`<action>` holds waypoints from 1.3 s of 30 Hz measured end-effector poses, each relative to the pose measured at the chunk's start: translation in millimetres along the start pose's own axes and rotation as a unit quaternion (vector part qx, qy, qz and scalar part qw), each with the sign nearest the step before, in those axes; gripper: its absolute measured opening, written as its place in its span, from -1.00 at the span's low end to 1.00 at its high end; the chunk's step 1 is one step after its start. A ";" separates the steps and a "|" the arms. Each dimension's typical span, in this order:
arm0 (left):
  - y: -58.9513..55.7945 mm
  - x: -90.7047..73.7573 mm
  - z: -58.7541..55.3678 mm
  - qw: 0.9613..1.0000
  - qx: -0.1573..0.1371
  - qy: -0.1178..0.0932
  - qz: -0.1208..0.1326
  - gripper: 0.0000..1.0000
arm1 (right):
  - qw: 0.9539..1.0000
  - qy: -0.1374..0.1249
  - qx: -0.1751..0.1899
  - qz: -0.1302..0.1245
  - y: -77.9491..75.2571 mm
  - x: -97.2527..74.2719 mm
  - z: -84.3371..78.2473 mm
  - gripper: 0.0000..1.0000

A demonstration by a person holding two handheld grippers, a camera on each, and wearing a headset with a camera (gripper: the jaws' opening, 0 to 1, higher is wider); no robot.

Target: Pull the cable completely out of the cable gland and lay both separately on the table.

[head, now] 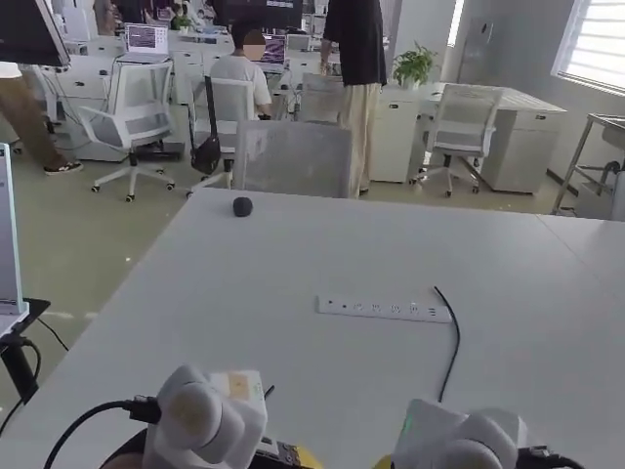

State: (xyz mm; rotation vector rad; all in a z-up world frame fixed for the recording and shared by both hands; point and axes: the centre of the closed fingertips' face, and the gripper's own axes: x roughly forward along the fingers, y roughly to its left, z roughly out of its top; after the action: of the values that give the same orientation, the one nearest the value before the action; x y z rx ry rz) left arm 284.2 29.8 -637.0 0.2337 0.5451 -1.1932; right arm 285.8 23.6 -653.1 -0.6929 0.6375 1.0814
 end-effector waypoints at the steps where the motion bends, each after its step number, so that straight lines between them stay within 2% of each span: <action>1: 0.8 -0.5 0.0 1.000 -0.001 0.001 0.001 -0.70 | 1.000 -0.002 0.001 -0.002 -1.4 -0.8 0.6 -0.96; 5: 1.2 -1.0 -0.6 1.000 0.001 0.002 0.001 -0.70 | 1.000 -0.010 -0.020 0.005 0.9 0.9 -0.5 -0.99; 11: 2.3 -1.1 -1.0 1.000 -0.002 -0.001 0.004 -0.70 | 0.999 -0.009 0.032 -0.001 -5.8 -0.1 -8.7 -1.00; 14: 3.8 -1.5 -0.2 1.000 -0.003 -0.002 0.004 -0.70 | 0.998 -0.012 0.064 0.000 -9.4 -1.5 -15.8 -1.00; 17: 4.8 -1.5 0.2 1.000 -0.003 -0.003 0.005 -0.70 | 0.997 -0.012 0.080 -0.003 -13.4 -2.9 -22.4 -1.00; 24: 6.7 -0.5 0.1 1.000 -0.005 -0.005 0.006 -0.70 | 0.990 -0.011 0.140 -0.009 -19.4 -2.1 -39.5 -1.00; 29: 6.9 -0.6 -1.6 1.000 -0.008 -0.007 0.006 -0.71 | 0.989 -0.007 0.150 -0.016 -22.6 -1.2 -50.1 -1.00; 39: 8.0 -0.6 -1.4 1.000 -0.015 -0.010 0.006 -0.71 | 0.980 0.008 0.195 -0.038 -37.4 -1.8 -74.6 -1.00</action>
State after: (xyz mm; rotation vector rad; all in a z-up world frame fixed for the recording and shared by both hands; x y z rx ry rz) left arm 291.1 33.8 -638.7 0.1990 0.5440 -1.1743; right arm 310.7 -46.2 -691.5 -0.3828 0.8037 0.8473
